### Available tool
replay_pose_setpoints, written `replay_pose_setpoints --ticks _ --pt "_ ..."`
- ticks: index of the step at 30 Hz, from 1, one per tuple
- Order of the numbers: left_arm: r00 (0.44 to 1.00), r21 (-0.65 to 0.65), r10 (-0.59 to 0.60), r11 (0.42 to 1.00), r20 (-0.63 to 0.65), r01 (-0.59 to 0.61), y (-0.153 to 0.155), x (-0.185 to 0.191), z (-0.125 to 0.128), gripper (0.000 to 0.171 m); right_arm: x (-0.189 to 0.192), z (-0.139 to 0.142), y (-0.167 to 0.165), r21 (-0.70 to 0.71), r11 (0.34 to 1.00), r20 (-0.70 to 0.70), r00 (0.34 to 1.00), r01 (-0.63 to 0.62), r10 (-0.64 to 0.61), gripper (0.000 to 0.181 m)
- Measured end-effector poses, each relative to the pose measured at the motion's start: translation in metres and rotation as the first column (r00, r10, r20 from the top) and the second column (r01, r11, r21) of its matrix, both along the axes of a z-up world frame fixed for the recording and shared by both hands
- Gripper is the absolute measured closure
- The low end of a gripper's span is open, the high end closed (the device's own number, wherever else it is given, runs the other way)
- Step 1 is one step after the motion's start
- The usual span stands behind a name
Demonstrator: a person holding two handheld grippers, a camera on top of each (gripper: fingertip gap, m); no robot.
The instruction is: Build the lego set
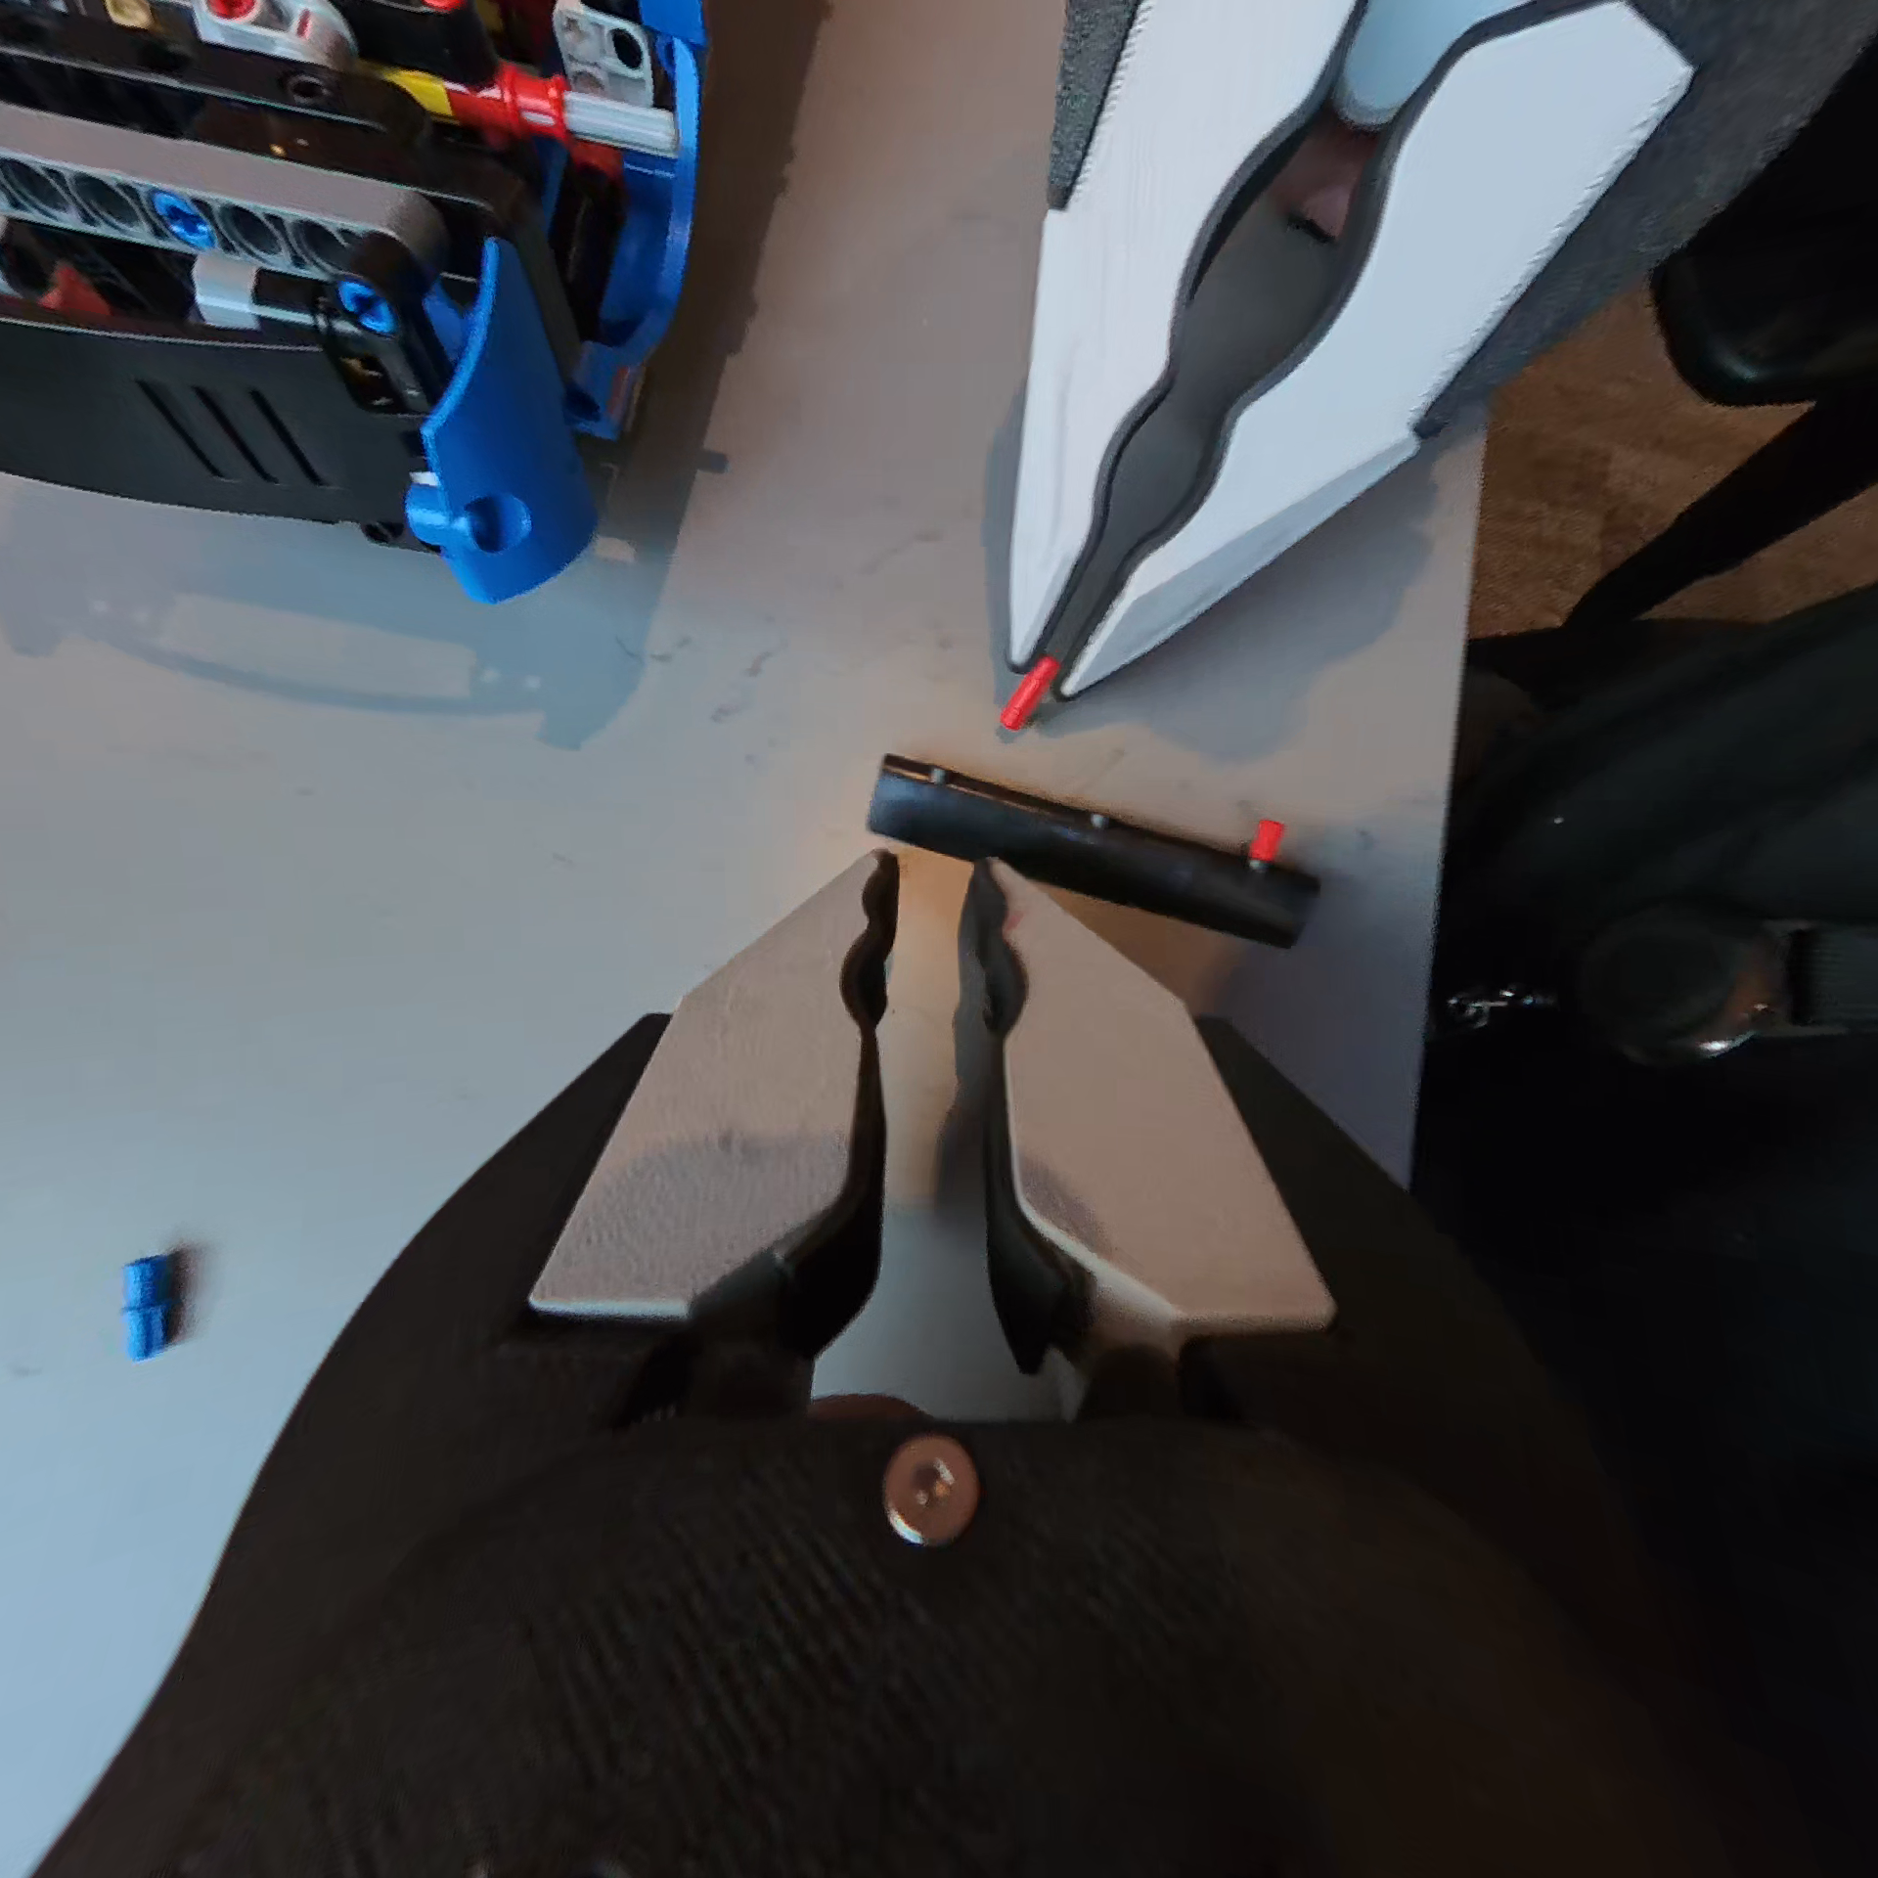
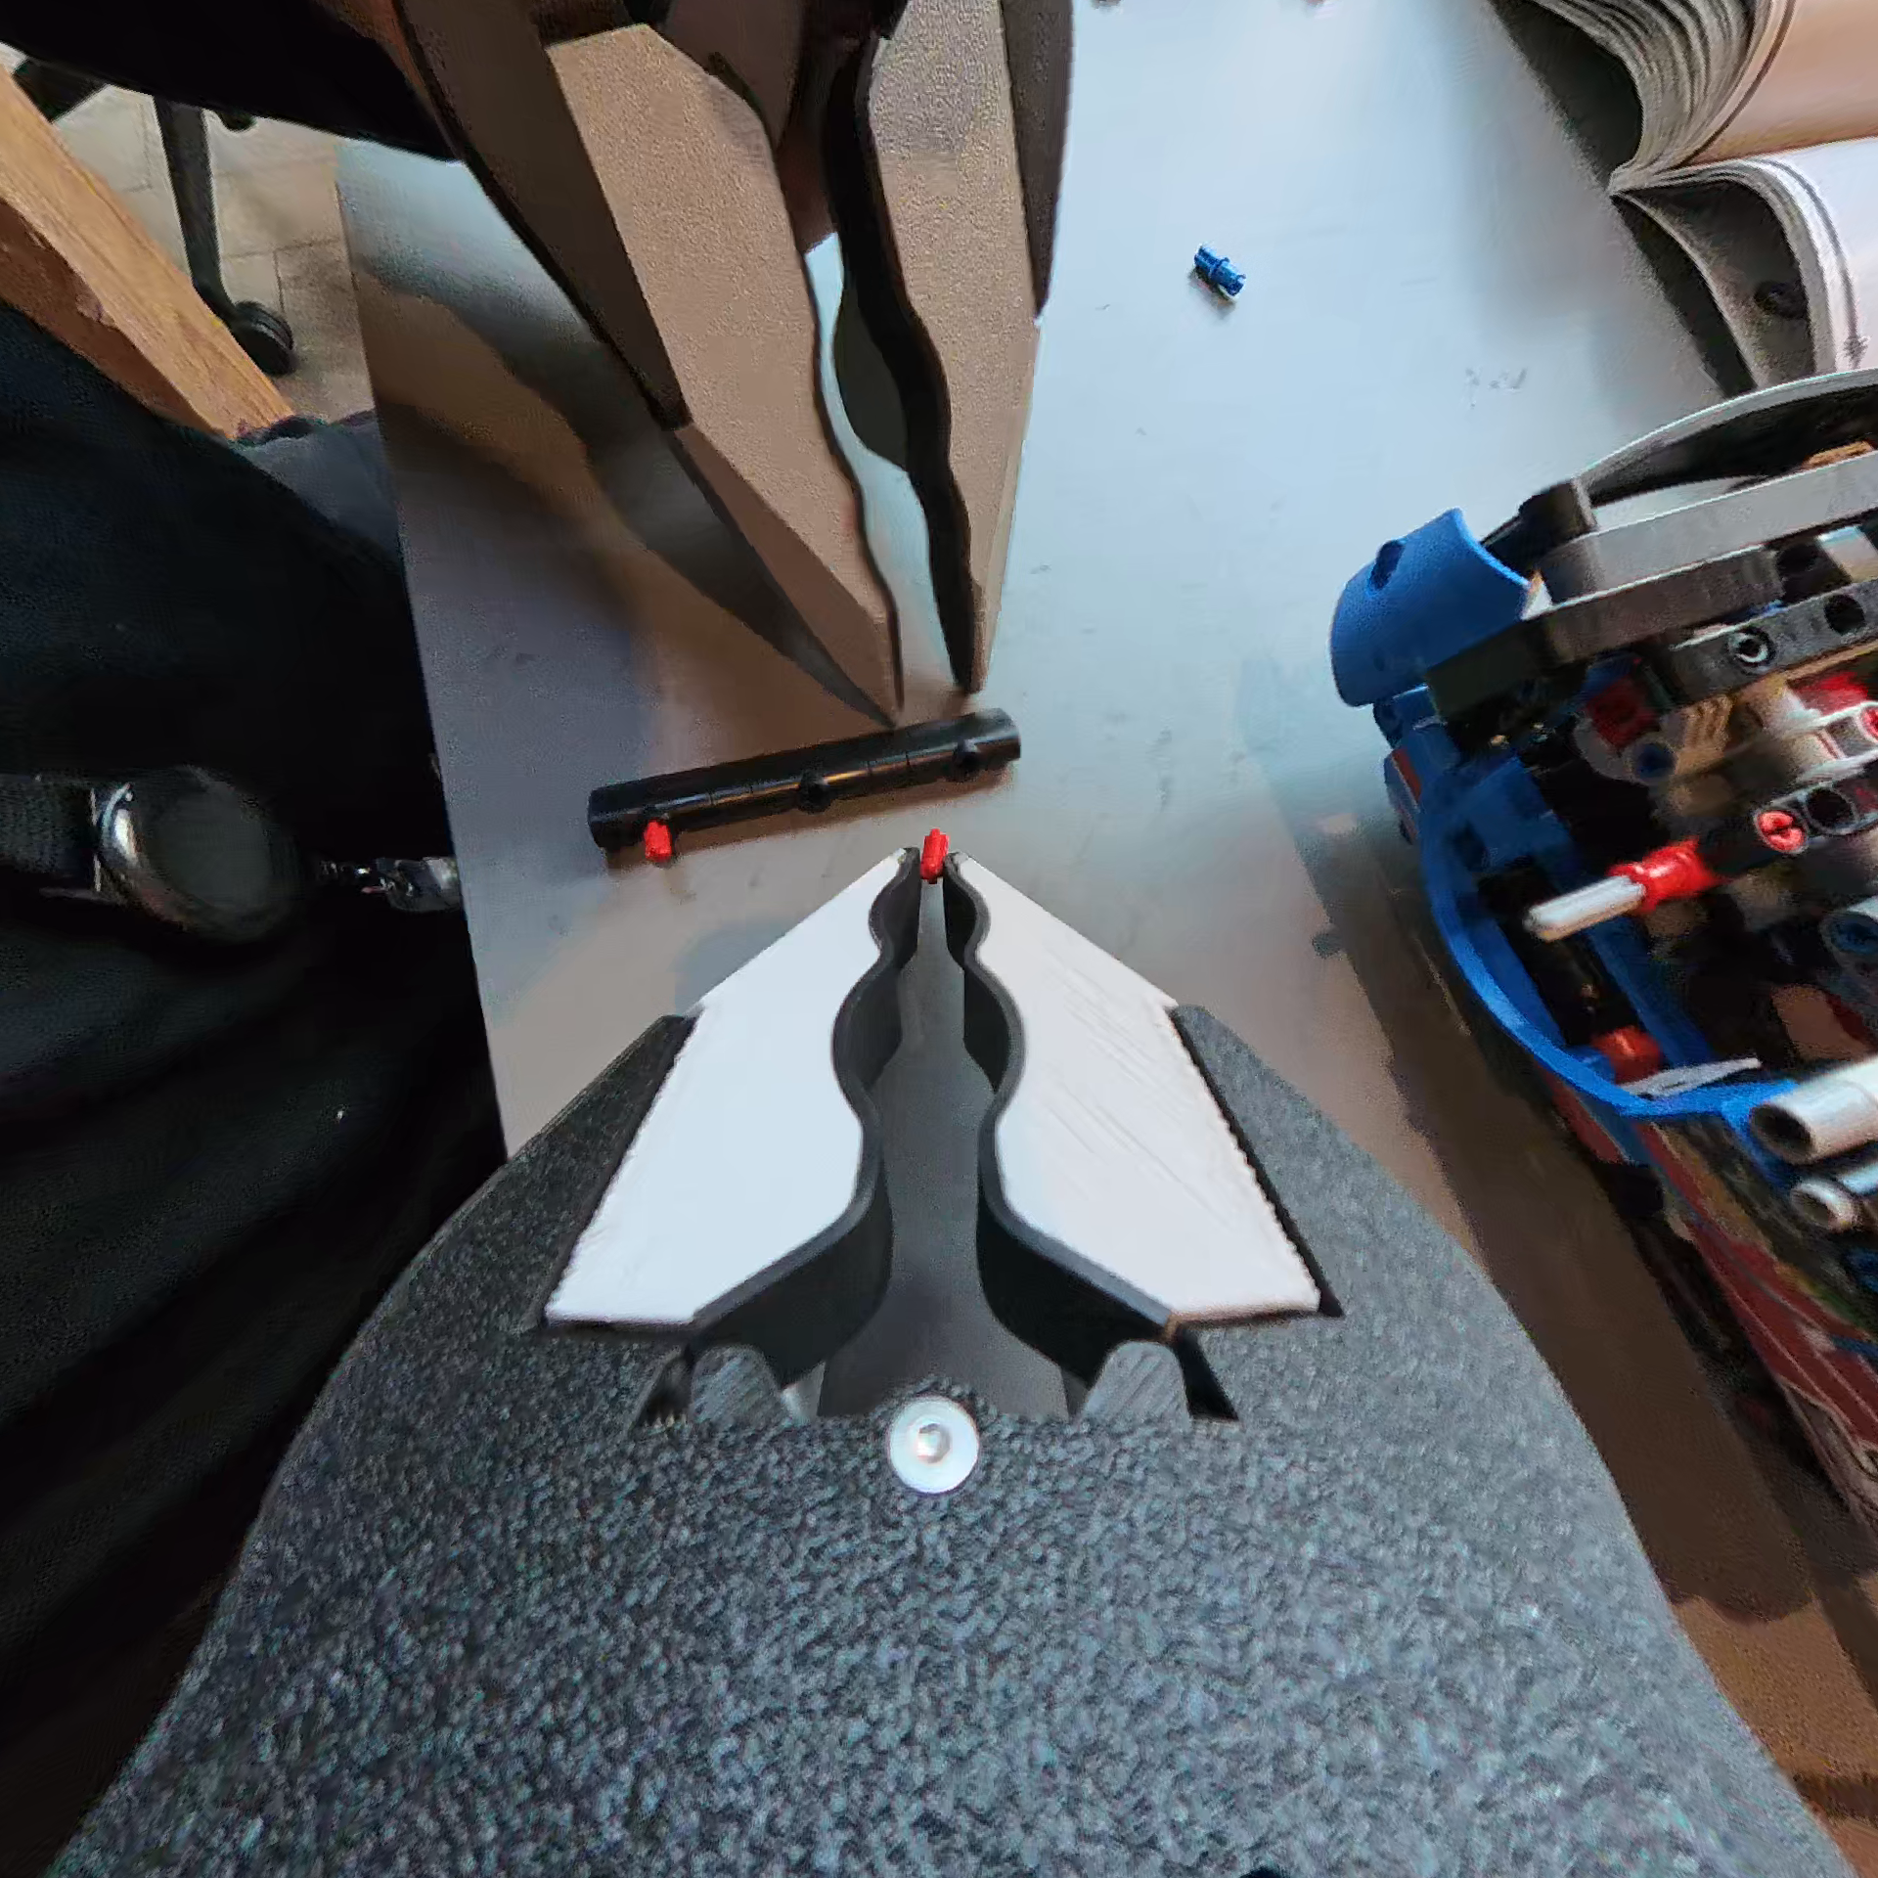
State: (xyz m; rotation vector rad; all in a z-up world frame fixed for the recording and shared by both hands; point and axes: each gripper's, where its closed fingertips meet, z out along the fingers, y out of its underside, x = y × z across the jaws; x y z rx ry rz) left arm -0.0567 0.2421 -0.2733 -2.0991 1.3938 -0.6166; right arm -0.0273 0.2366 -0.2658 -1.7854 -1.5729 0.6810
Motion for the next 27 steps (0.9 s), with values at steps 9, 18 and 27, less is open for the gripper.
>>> replay_pose_setpoints --ticks 9,18,27 --pt "0.989 -0.198 0.149 0.970 0.019 -0.142 -0.013 0.010 0.006 0.125 -0.002 0.005 0.009 0.034 0.999 -0.033 0.999 0.013 -0.012 0.177" --pt "0.991 -0.069 0.113 0.991 -0.073 -0.118 -0.004 0.016 0.000 0.149 -0.005 0.004 0.008 0.050 0.998 -0.020 0.999 -0.049 0.050 0.177" --pt "0.988 -0.040 0.095 0.994 -0.122 -0.100 -0.008 0.015 0.000 0.145 0.004 0.003 0.009 0.074 0.997 -0.009 1.000 0.016 -0.015 0.177"
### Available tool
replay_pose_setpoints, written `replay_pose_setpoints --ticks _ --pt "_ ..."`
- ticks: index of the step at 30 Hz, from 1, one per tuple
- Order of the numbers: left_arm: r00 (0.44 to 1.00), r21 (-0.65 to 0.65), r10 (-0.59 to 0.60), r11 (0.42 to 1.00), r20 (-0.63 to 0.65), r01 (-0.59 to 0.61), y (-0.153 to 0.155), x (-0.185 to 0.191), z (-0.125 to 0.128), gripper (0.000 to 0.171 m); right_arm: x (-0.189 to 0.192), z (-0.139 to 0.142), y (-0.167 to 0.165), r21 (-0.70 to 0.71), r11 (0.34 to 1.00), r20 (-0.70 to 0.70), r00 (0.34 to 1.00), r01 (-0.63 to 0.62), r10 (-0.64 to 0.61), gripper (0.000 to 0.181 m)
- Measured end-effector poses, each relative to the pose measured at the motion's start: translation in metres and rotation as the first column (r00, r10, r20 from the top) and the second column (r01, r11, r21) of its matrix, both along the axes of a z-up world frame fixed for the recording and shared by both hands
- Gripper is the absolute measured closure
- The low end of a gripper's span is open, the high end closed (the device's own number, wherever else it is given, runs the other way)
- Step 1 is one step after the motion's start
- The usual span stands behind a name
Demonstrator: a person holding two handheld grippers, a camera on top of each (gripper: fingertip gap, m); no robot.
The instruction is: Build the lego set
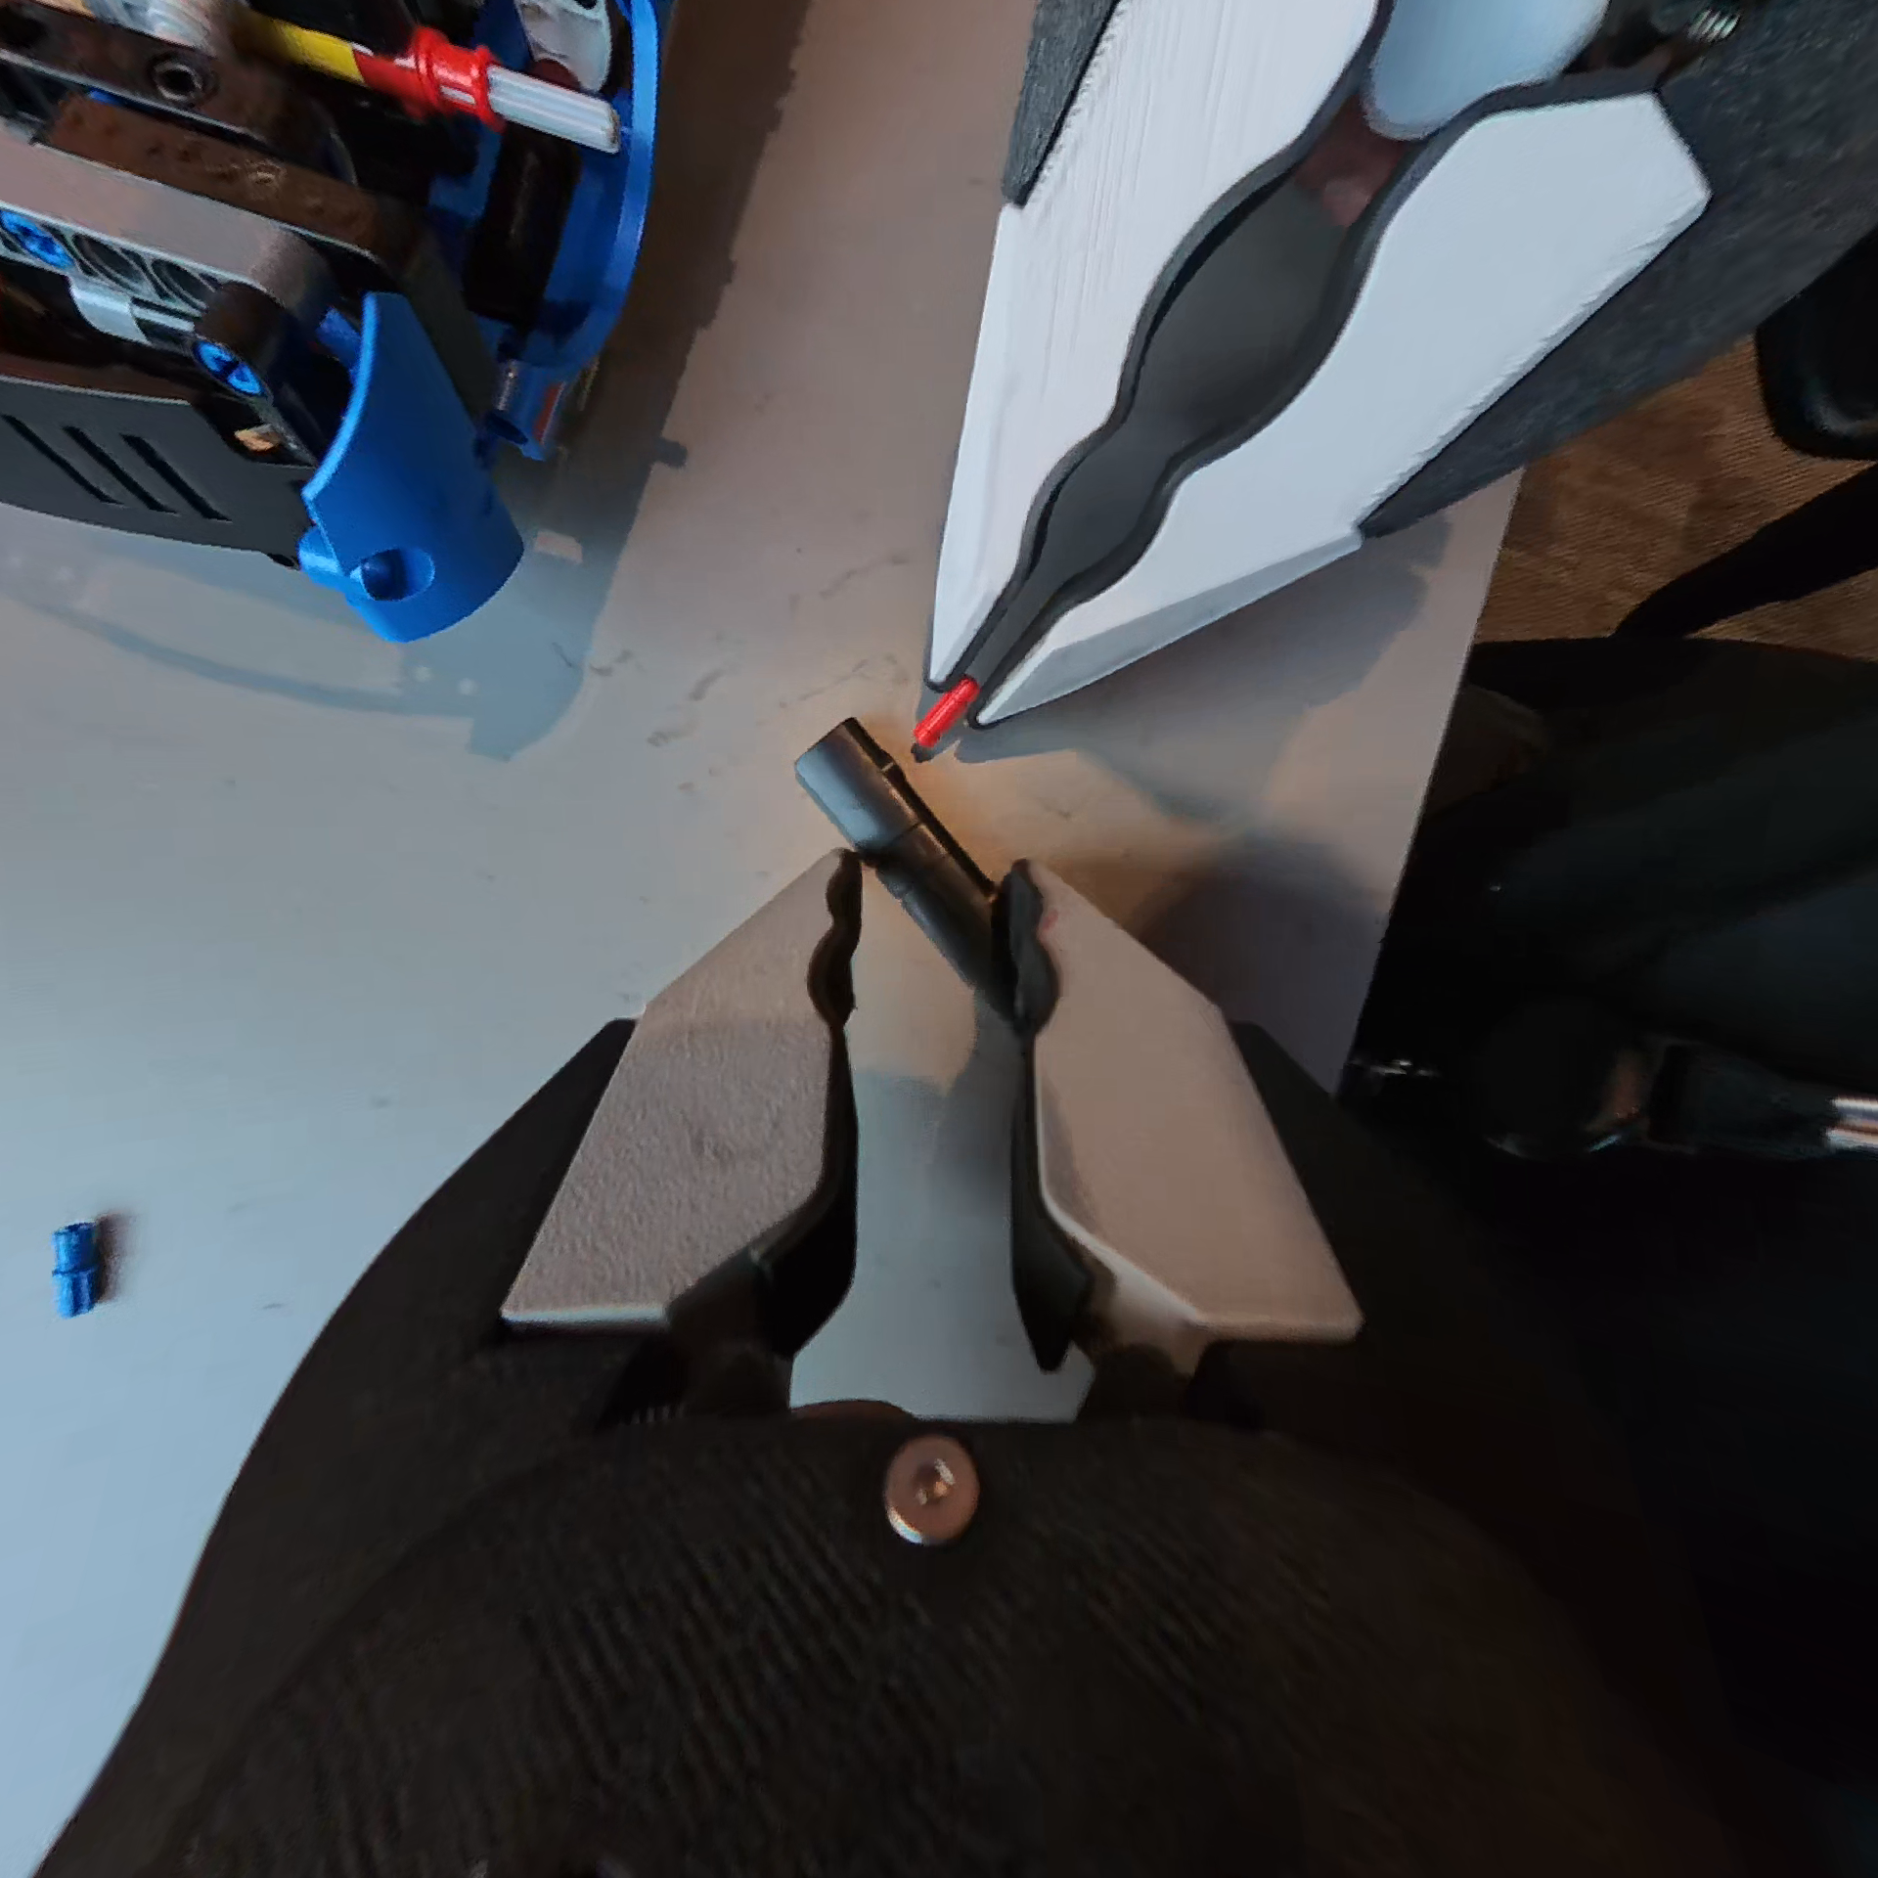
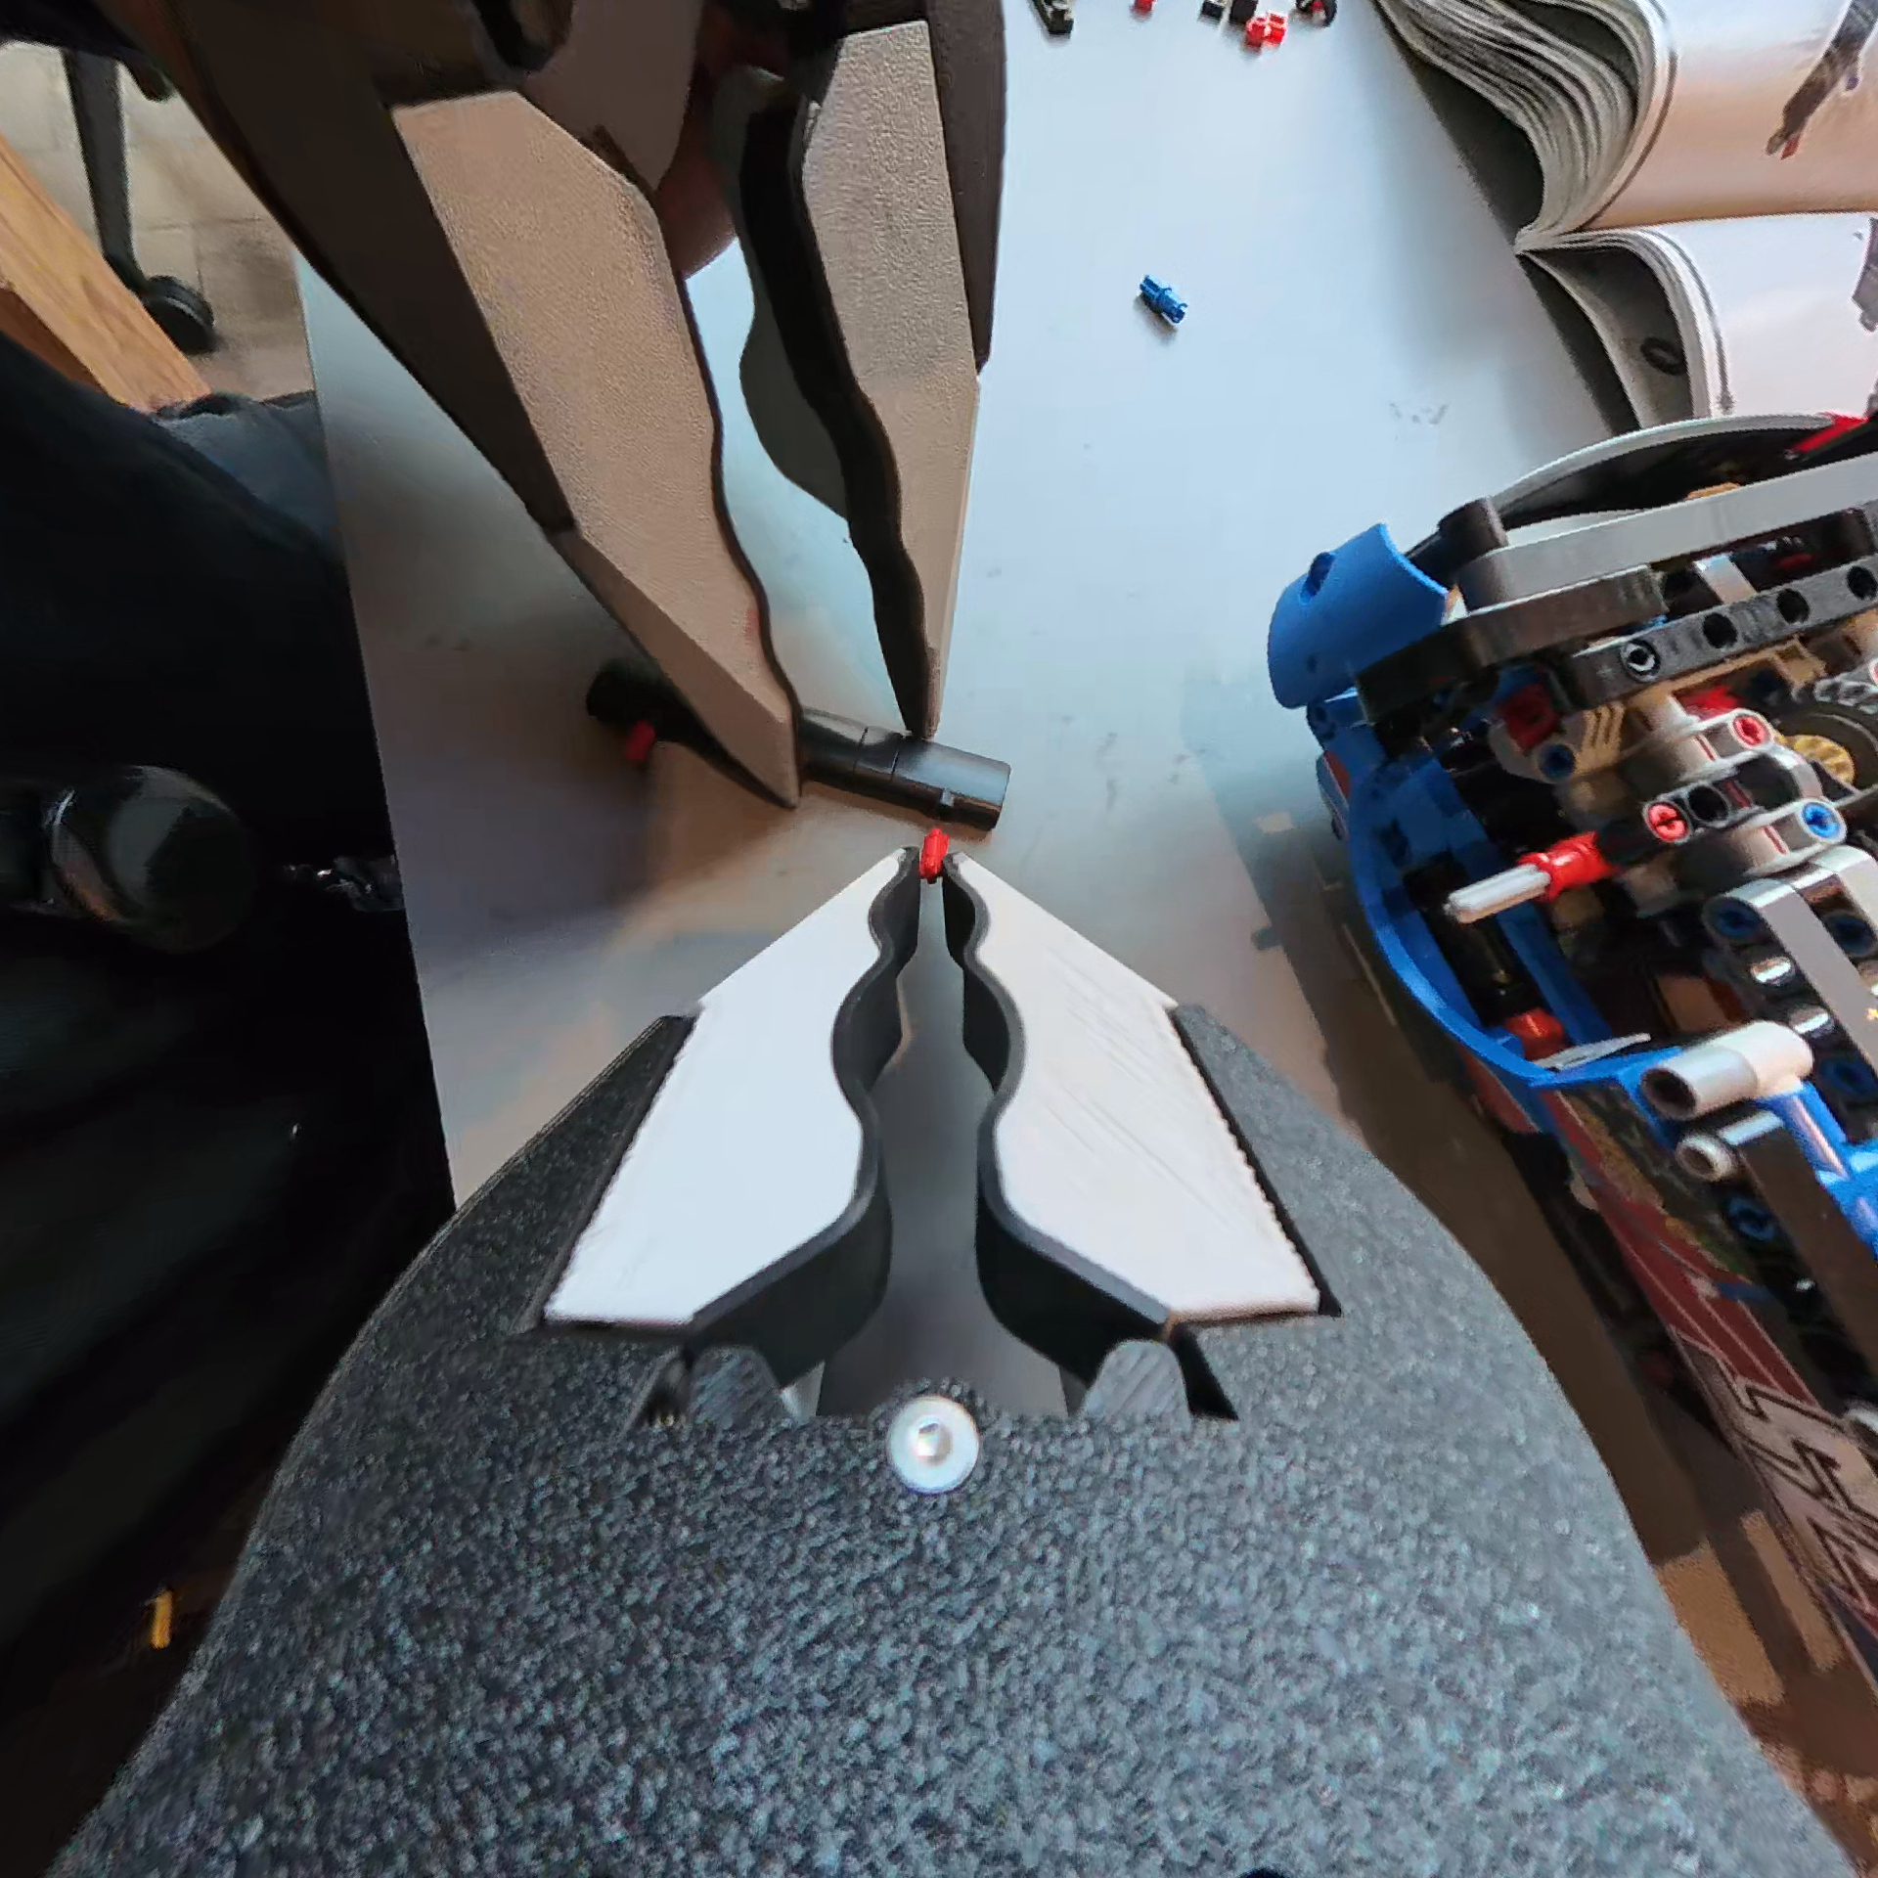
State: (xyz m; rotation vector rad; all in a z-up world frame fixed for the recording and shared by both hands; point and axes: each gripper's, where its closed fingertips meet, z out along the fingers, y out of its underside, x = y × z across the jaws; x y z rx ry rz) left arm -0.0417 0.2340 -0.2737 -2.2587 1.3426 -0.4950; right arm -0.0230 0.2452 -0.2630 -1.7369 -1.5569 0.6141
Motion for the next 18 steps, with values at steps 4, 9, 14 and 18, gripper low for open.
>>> replay_pose_setpoints --ticks 4,9,14,18 --pt "1.000 0.026 -0.016 1.000 -0.017 0.017 0.002 0.000 -0.001 0.150 0.002 0.000 0.001 0.001 1.000 -0.003 1.000 0.029 -0.029 0.177" --pt "1.000 0.037 -0.025 0.999 0.001 0.025 0.002 0.000 -0.001 0.150 0.005 -0.010 0.001 0.022 0.999 0.064 0.997 0.048 -0.049 0.177" --pt "0.999 0.036 -0.031 0.999 0.024 0.030 0.003 0.000 -0.001 0.151 0.006 -0.011 0.001 -0.008 0.998 0.062 0.996 0.058 -0.057 0.177" --pt "0.998 0.043 -0.033 0.999 0.045 0.031 0.005 -0.001 -0.001 0.156 0.006 -0.011 0.001 -0.055 0.995 0.058 0.995 0.088 -0.085 0.176"
